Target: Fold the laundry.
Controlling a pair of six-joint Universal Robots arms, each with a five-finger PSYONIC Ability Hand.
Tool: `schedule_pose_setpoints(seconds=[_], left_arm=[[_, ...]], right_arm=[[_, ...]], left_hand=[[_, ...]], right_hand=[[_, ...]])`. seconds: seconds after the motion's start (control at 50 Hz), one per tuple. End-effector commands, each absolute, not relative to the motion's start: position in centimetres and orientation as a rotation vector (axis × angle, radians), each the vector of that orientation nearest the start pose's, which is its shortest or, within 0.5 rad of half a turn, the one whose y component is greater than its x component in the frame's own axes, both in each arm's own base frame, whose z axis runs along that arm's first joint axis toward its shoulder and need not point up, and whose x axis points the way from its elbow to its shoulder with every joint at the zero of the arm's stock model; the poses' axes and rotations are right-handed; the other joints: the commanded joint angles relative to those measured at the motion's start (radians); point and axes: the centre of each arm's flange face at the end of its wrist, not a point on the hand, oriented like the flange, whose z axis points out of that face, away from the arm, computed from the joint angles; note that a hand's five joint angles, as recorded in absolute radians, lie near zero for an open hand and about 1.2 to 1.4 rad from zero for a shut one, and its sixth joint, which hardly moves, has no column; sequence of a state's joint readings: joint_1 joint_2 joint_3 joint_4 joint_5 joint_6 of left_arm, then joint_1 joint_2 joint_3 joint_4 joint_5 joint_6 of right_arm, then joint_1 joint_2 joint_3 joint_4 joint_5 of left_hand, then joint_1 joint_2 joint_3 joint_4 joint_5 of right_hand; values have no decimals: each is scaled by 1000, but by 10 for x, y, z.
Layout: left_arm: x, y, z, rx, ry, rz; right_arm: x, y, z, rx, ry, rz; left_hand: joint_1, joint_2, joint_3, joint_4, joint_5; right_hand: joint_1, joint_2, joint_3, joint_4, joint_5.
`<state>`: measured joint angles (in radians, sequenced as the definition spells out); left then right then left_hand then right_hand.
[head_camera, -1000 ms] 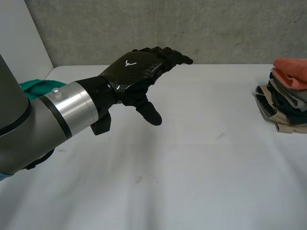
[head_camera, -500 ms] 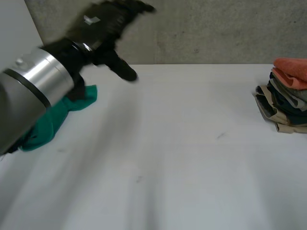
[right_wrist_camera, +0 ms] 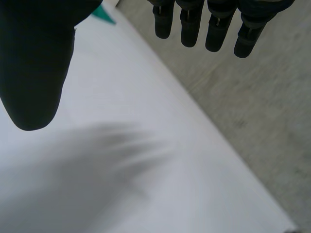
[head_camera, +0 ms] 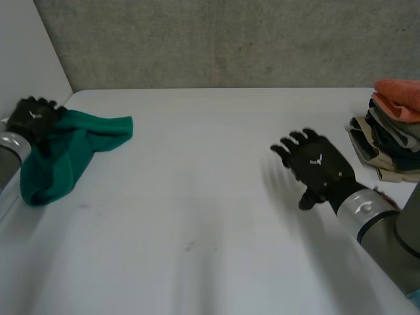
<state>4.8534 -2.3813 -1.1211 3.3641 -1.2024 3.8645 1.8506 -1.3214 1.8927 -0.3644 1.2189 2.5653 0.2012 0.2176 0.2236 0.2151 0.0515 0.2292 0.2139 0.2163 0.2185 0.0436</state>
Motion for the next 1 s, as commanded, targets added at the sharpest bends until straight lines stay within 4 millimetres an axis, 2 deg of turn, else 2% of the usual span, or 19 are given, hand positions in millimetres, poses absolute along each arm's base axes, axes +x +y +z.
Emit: schedule_pose_setpoints(seconds=[0.02, 0.1, 0.18, 0.2, 0.26, 0.34, 0.36, 0.4, 0.42, 0.48, 0.5, 0.6, 0.64, 0.7, 0.74, 0.84, 0.9, 0.92, 1.0], left_arm=[[-100, -481, 117, 1033, 1938, -1908], [-100, -485, 111, 1041, 1916, -1932], [-103, -485, 108, 1048, 1913, -1939], [-106, -484, 109, 1053, 1913, -1942], [-113, -481, 111, 1058, 1908, -1945], [-138, -470, 144, 1083, 1843, -2022], [-149, -462, 167, 1076, 1819, -2078], [-158, -453, 191, 1046, 1820, -2154], [-170, -441, 217, 1005, 1834, -2253], [-196, -418, 254, 941, 1888, -2436], [-213, -401, 277, 898, 1927, -2563], [-243, -357, 333, 733, 2007, -2862], [-250, -347, 343, 693, 2019, -2918], [-281, -322, 355, 717, 2000, -2996], [-302, -304, 370, 749, 1907, -3055], [-315, -295, 382, 785, 1705, -3013], [-331, -278, 386, 865, 1604, -2992], [-334, -275, 386, 883, 1584, -2988], [-342, -266, 381, 957, 1550, -2952]], right_arm=[[236, -248, 161, -1269, 2044, -1896], [234, -247, 159, -1258, 2056, -1886], [234, -246, 157, -1257, 2058, -1883], [234, -246, 157, -1256, 2059, -1884], [234, -246, 156, -1255, 2062, -1882], [233, -246, 156, -1253, 2062, -1892], [233, -246, 156, -1252, 2064, -1893], [233, -247, 157, -1247, 2061, -1903], [233, -248, 157, -1245, 2060, -1905], [233, -250, 159, -1231, 2058, -1928], [233, -250, 160, -1230, 2058, -1930], [227, -256, 161, -1193, 2115, -1968], [224, -258, 162, -1176, 2134, -1985], [220, -261, 164, -1146, 2170, -2024], [218, -263, 165, -1122, 2193, -2047], [211, -268, 171, -941, 2255, -2057], [209, -270, 176, -820, 2254, -2033], [208, -270, 177, -738, 2258, -1994], [212, -265, 177, -629, 2259, -1833]], left_hand=[[156, 139, 133, 142, 131], [361, 345, 339, 347, 336], [945, 928, 922, 931, 920], [1193, 1176, 1170, 1179, 1168], [1195, 1179, 1173, 1181, 1170], [1195, 1179, 1173, 1181, 1170], [1195, 1179, 1173, 1181, 1170], [1195, 1179, 1173, 1181, 1170], [1195, 1179, 1173, 1181, 1170], [1195, 1179, 1173, 1181, 1170], [1195, 1179, 1173, 1181, 1170], [1195, 1179, 1173, 1181, 1170], [1195, 1179, 1173, 1181, 1170], [1195, 1179, 1173, 1181, 1170], [1195, 1179, 1173, 1181, 1170], [1195, 1179, 1173, 1181, 1170], [1195, 1179, 1173, 1181, 1170], [1195, 1179, 1173, 1181, 1170], [1195, 1179, 1173, 1181, 1170]], right_hand=[[-55, -39, -42, -44, -44], [-55, -39, -42, -44, -44], [-55, -39, -42, -44, -44], [-55, -39, -42, -44, -44], [-55, -39, -42, -44, -44], [-55, -39, -42, -44, -44], [-55, -39, -42, -44, -44], [-55, -39, -42, -44, -44], [-55, -39, -42, -44, -44], [-55, -39, -42, -44, -44], [-55, -39, -42, -44, -44], [-55, -39, -42, -44, -44], [-55, -39, -42, -44, -44], [-55, -39, -42, -44, -44], [-55, -39, -42, -44, -44], [-55, -39, -42, -44, -44], [-55, -39, -42, -44, -44], [-55, -39, -42, -44, -44], [-55, -39, -42, -44, -44]])
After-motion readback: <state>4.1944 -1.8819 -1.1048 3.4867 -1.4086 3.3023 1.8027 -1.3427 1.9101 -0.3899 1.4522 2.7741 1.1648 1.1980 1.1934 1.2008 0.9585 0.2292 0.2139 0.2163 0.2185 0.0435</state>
